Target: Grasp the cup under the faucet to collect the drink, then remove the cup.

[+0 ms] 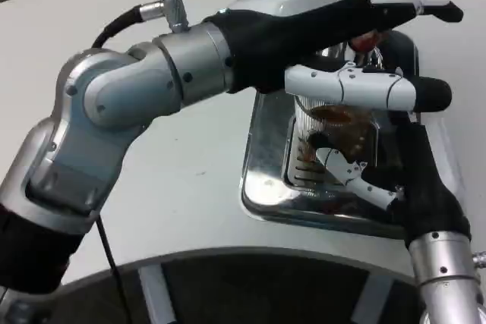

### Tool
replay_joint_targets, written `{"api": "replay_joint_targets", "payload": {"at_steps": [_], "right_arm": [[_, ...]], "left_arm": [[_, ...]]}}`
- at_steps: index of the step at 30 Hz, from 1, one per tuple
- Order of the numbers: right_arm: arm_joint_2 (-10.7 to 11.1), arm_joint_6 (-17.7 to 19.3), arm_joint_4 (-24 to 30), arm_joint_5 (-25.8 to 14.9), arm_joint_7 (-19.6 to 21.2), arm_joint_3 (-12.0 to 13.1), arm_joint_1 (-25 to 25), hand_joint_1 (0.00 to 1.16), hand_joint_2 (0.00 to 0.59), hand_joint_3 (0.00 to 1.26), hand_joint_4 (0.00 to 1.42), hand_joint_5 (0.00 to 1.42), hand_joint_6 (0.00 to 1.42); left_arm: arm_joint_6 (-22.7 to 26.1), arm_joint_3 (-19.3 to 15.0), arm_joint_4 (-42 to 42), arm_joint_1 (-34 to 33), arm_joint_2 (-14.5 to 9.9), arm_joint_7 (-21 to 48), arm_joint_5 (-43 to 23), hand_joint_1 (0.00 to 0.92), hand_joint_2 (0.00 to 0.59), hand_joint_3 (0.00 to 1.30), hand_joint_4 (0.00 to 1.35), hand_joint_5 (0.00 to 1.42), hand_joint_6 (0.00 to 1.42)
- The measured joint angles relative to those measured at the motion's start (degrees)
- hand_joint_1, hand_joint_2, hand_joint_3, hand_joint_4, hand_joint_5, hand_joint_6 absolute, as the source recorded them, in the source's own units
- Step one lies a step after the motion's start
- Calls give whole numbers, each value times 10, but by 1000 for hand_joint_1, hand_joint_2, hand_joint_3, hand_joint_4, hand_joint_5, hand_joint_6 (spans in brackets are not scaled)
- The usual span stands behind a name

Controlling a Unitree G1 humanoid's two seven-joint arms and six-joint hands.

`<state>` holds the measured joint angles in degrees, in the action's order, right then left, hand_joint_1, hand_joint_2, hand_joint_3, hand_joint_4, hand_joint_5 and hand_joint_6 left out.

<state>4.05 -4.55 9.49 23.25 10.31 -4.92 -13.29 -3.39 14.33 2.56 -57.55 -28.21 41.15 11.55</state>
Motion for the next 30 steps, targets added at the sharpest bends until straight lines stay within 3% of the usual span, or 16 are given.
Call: {"api": "replay_joint_targets", "payload": {"at_steps": [23, 30], "right_arm": [[-16, 0, -31, -9, 0, 1, -25, 731, 234, 0, 0, 3, 36], [-23, 0, -46, -21, 0, 1, -35, 732, 234, 0, 0, 51, 99]], "left_arm": [[-7, 0, -8, -6, -1, 5, -1, 0, 98, 161, 58, 60, 124], [-10, 0, -10, -6, -1, 6, -1, 0, 100, 167, 58, 60, 124]]}}
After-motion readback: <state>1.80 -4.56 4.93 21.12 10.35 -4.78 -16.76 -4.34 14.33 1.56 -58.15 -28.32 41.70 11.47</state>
